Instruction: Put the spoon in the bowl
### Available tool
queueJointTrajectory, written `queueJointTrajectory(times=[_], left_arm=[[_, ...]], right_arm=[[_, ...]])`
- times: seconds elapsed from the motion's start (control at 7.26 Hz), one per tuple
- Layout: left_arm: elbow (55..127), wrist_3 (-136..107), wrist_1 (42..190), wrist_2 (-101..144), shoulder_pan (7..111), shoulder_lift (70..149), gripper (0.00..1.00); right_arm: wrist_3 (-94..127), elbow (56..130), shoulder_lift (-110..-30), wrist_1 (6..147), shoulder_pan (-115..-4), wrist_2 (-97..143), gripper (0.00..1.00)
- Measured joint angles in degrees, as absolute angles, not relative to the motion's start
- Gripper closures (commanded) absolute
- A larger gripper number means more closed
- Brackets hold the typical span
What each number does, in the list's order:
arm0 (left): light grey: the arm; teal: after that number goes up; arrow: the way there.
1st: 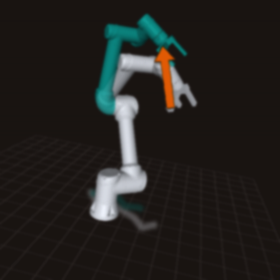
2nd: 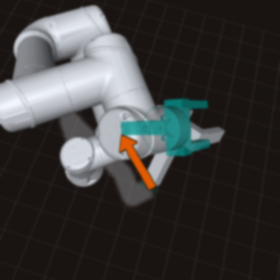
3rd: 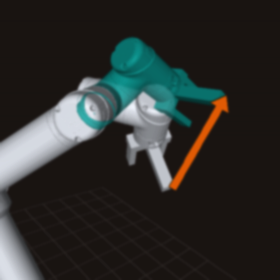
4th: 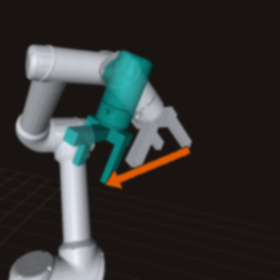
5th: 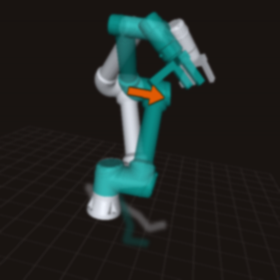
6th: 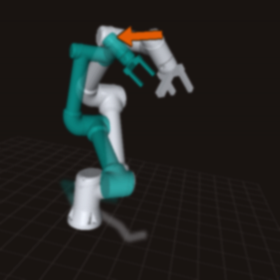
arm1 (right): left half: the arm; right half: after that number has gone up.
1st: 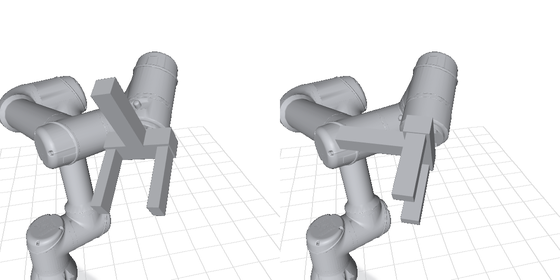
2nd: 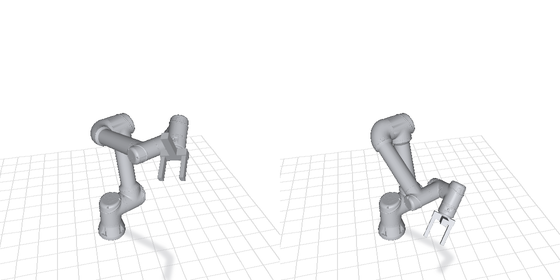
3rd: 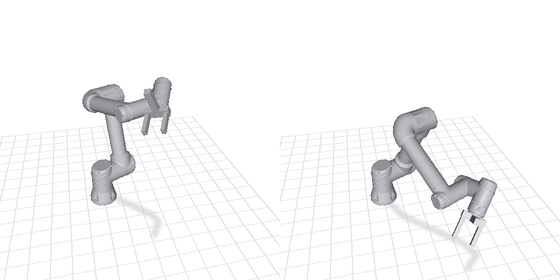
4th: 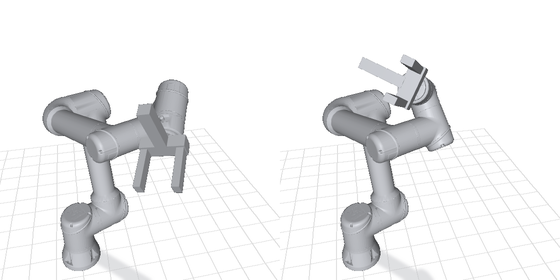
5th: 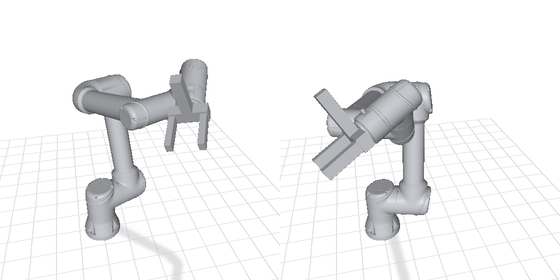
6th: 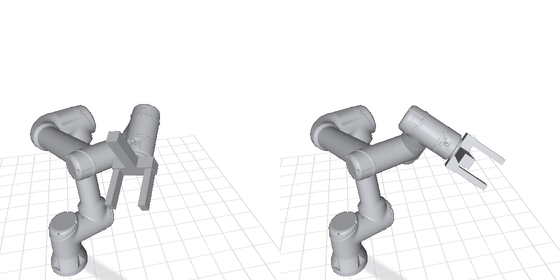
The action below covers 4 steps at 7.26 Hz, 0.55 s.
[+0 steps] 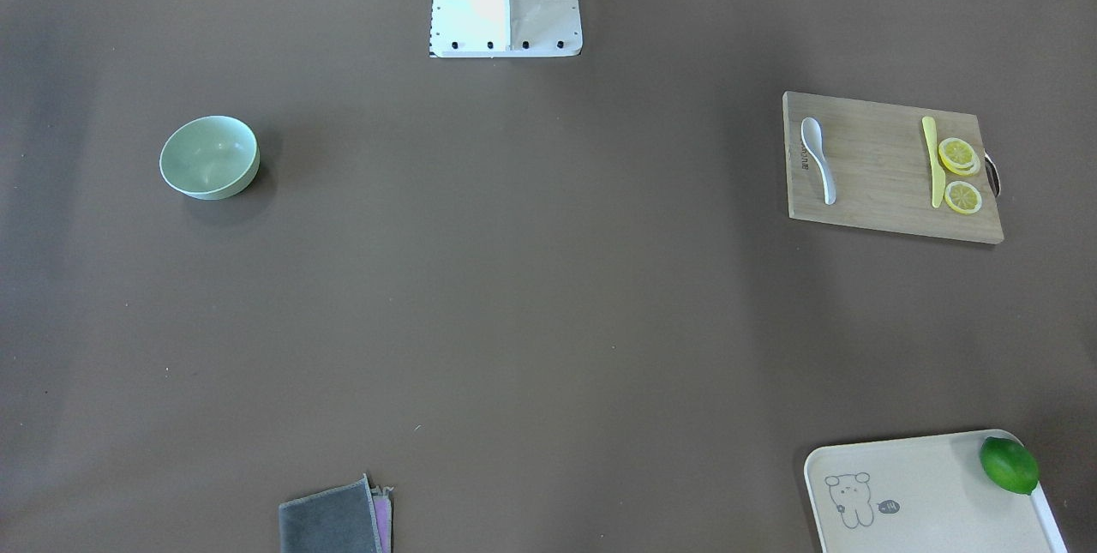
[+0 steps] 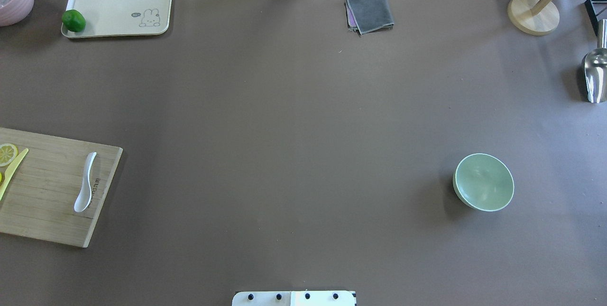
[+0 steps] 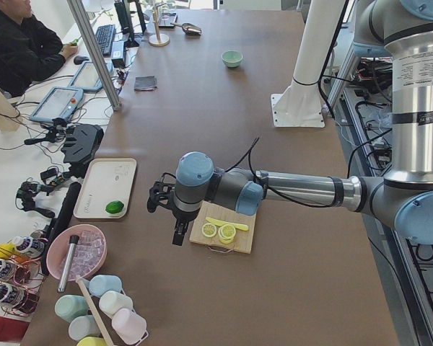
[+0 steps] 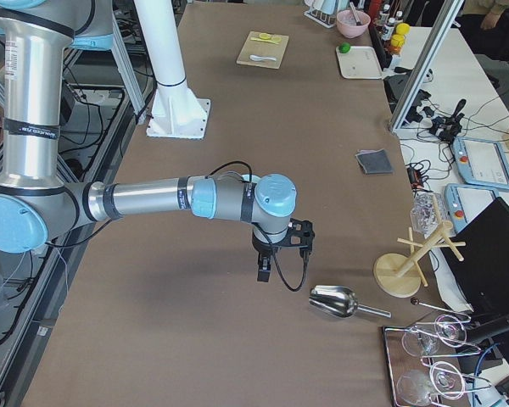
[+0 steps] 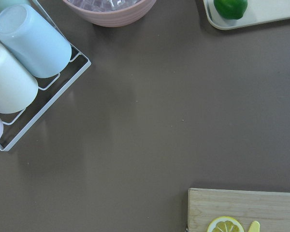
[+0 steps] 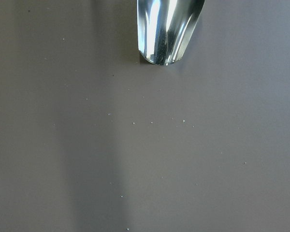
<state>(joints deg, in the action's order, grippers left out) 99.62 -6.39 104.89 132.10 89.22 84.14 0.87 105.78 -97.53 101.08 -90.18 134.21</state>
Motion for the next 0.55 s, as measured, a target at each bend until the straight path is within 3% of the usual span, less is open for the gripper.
queueJointTrajectory(times=[0.55], left_arm=[[99.86, -6.49, 104.85, 132.1, 89.21, 84.51, 0.02]], right_arm=[[0.88, 105.81, -97.58, 101.13, -90.18, 134.29, 0.0]])
